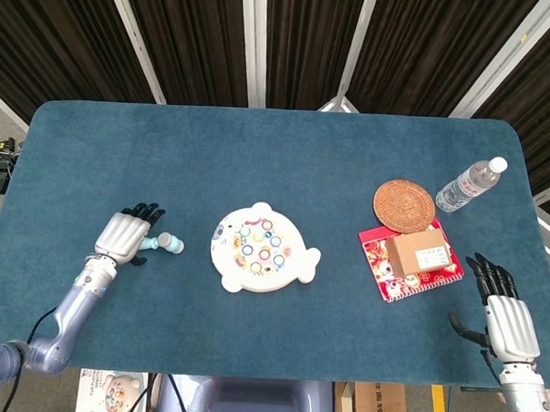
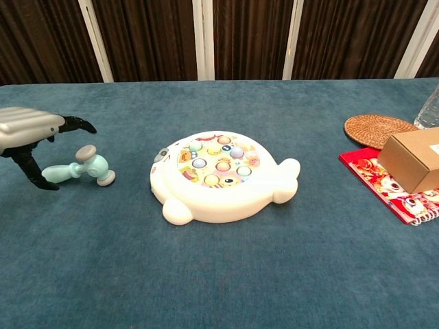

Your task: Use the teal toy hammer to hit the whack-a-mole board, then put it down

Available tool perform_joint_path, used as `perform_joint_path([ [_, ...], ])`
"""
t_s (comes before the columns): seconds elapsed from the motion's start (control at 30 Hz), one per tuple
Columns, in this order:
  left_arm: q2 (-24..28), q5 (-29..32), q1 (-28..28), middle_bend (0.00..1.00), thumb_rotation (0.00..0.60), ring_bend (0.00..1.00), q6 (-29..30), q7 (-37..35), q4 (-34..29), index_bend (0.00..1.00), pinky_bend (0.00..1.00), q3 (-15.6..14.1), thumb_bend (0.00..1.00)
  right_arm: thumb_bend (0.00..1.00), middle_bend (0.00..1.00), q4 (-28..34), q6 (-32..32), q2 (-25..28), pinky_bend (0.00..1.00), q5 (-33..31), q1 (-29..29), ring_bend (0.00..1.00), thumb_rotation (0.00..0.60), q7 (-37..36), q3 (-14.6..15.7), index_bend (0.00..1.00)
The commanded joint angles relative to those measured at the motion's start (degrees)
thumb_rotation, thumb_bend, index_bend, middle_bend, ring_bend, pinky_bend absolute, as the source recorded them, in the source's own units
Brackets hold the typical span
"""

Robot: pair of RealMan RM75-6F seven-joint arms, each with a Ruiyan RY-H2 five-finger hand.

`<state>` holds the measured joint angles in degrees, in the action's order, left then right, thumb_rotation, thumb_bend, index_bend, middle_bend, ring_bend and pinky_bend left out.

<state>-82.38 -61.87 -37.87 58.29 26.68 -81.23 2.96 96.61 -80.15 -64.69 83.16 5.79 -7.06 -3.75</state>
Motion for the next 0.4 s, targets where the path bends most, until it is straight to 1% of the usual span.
perform_joint_path([
  [0.03, 6.5, -1.9, 3.5, 0.00, 0.600, 0.02, 5.1, -2.1, -8.2, 0.04, 0.14, -0.1, 0.02, 0.30, 0.00, -0.2, 0.0, 0.1, 0.00, 0.3, 0.0, 0.00, 0.600, 0.4, 0.2, 0.00],
  [0.1, 9.2, -3.7, 5.5, 0.00, 0.600, 0.00, 8.0, -3.3, -12.2, 0.03, 0.12, -0.8, 0.02, 0.30, 0.00, -0.6, -0.1, 0.1, 0.00, 0.7, 0.0, 0.00, 0.600, 1.0, 0.3, 0.00],
  [0.13, 11.2, -5.7, 7.5, 0.00, 0.600, 0.00, 10.8, -4.4, -15.3, 0.03, 0.11, -1.7, 0.02, 0.30, 0.00, -0.8, -0.2, 0.2, 0.00, 1.1, 0.1, 0.00, 0.600, 1.8, 0.5, 0.00],
  [0.2, 13.2, -9.2, 10.7, 0.00, 0.600, 0.00, 15.2, -6.2, -18.8, 0.03, 0.09, -3.6, 0.02, 0.30, 0.00, -1.1, 0.2, 0.4, 0.00, 1.4, 0.1, 0.00, 0.600, 3.8, 1.0, 0.00],
  [0.23, 15.2, -13.2, 14.7, 0.00, 0.600, 0.00, 20.0, -7.0, -21.6, 0.02, 0.08, -6.8, 0.02, 0.30, 0.00, -1.5, 0.0, 0.6, 0.00, 2.6, 0.3, 0.00, 0.600, 6.9, 1.5, 0.00],
  [0.27, 16.2, -17.0, 17.6, 0.00, 0.600, 0.00, 23.9, -7.8, -22.9, 0.02, 0.07, -9.2, 0.02, 0.30, 0.00, -1.7, -0.7, 0.3, 0.00, 3.4, 0.1, 0.00, 0.600, 8.7, 1.7, 0.00],
  [0.3, 16.7, -20.3, 20.0, 0.00, 0.600, 0.00, 27.0, -9.1, -22.8, 0.01, 0.07, -11.0, 0.02, 0.30, 0.00, -1.9, -1.5, -0.1, 0.00, 4.1, 0.0, 0.00, 0.600, 10.0, 1.8, 0.00],
  [0.4, 17.1, -24.8, 23.8, 0.00, 0.600, 0.00, 31.1, -11.4, -20.3, 0.00, 0.06, -13.4, 0.02, 0.30, 0.00, -2.2, -2.9, -0.6, 0.00, 5.1, -0.5, 0.00, 0.600, 11.0, 2.0, 0.00],
])
